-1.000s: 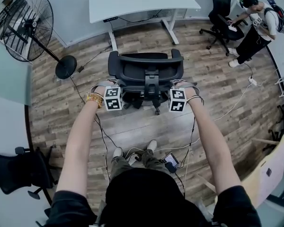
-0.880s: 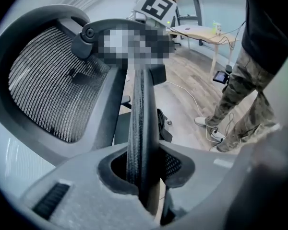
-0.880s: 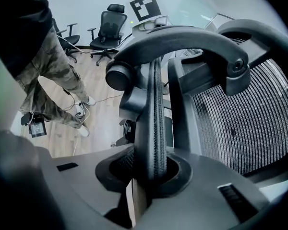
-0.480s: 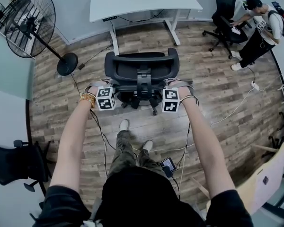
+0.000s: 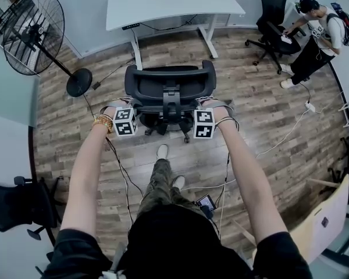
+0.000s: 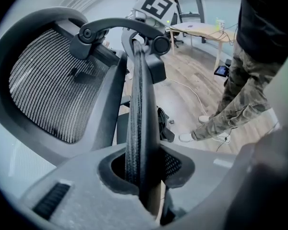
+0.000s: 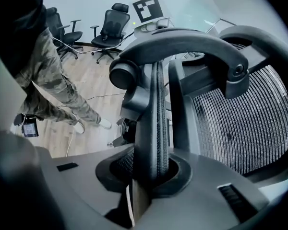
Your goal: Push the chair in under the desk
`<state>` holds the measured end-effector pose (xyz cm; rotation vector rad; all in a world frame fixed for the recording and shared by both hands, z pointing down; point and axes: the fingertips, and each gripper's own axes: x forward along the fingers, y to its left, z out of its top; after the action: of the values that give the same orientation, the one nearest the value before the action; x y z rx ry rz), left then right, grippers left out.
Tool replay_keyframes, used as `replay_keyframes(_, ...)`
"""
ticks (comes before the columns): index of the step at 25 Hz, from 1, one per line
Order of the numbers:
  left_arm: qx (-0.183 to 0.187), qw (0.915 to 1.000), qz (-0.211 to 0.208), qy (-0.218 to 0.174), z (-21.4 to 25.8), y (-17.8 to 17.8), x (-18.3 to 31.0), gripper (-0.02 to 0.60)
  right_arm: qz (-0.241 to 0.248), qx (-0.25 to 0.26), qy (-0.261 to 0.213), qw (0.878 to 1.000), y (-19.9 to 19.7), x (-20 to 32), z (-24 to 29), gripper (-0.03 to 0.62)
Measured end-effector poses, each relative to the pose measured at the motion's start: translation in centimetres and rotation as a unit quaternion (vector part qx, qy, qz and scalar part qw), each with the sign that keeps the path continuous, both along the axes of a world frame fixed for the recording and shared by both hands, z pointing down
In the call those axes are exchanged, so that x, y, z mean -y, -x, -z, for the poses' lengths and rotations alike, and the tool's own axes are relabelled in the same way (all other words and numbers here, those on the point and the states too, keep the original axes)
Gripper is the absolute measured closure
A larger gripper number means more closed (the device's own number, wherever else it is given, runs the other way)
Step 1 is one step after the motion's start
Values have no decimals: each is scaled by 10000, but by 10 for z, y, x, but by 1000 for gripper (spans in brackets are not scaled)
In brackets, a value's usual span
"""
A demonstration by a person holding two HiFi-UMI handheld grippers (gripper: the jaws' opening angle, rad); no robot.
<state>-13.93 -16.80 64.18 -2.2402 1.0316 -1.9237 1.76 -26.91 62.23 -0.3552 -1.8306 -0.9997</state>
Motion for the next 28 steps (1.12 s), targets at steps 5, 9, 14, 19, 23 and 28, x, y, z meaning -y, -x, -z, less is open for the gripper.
replay_keyframes(5,25,10000,-10,-28,5,4,9,495,19,7,-5,10000,5,10,4,525)
replay_keyframes(9,35,10000,-20,-55,4,6,14,496,27,0,2,10000,7,14,3,525)
replay_keyframes(14,34,10000,-19,-78,3,7,16,496,51,13,-16,10000,8,16,3,525)
replay_keyframes(19,44,9999,-9,-95,1,9,21,495,52,17,-33,10000,10,22,1,525)
replay_keyframes(23,53,9999,4,-118,1,14,29,495,44,12,-19,10000,15,30,1,525)
replay_keyframes(28,49,9999,6,-128,3,21,43,495,45,8,-27,10000,23,44,3,525)
